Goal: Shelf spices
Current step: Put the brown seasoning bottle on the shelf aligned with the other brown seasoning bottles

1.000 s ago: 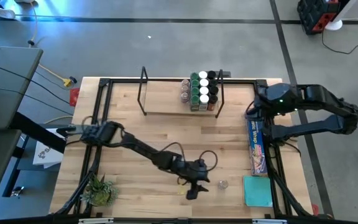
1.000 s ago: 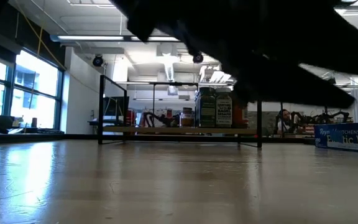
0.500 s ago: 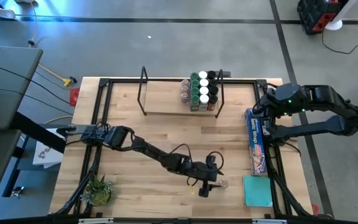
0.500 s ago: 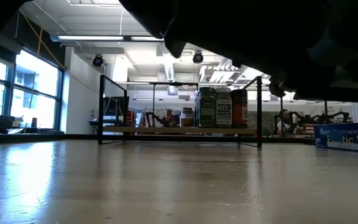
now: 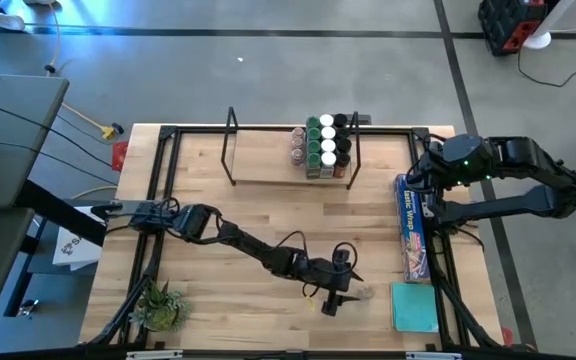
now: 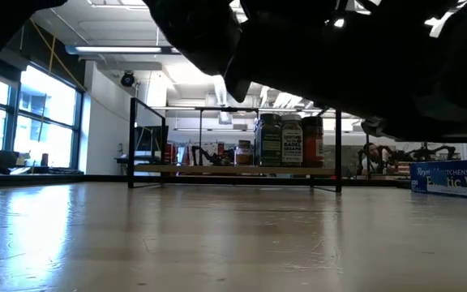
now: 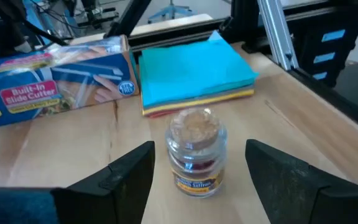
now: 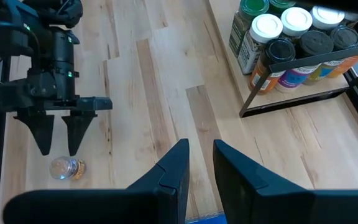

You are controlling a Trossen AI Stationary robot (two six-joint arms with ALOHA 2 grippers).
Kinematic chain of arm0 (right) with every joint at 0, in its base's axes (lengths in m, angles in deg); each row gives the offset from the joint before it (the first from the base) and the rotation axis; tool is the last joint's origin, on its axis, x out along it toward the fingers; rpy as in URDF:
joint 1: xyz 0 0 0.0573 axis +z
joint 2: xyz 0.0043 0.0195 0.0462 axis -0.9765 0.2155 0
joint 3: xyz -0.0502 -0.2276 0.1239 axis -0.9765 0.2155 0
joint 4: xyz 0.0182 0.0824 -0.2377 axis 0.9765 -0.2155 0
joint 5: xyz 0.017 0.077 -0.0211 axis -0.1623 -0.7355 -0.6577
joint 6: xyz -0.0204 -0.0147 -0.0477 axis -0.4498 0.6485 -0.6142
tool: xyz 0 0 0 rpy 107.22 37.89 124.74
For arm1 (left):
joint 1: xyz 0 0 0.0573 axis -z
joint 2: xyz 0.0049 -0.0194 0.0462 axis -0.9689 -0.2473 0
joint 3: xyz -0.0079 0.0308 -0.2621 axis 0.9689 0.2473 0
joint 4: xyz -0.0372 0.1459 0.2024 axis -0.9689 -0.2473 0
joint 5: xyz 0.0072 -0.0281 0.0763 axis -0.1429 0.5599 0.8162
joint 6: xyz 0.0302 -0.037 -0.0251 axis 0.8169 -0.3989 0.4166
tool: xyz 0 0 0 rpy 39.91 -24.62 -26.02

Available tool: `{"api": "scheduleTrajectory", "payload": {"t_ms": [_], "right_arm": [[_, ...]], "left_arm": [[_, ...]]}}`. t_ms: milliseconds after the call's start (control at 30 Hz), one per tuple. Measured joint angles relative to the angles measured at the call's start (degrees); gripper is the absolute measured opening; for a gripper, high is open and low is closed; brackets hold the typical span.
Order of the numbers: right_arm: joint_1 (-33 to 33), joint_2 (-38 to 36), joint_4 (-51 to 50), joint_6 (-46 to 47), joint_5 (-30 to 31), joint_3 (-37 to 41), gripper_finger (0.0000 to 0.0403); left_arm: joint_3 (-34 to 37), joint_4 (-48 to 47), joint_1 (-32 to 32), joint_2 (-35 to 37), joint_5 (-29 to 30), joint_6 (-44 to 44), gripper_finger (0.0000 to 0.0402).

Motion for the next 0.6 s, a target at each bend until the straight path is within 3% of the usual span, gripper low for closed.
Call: {"api": "scheduleTrajectory", "payload": {"t_ms": [367, 600], "right_arm": [[0.0, 0.1, 0.0, 1.0, 0.0, 0.0, 0.0066], [0.0, 0.1, 0.1, 2.3, 0.6, 0.0, 0.0066]], "left_arm": [[-1.4, 3.9, -0.9, -3.0, -0.3, -3.1, 0.0247], [-10.9, 4.3, -1.6, -8.6, -3.1, 0.2, 0.0247]]}}
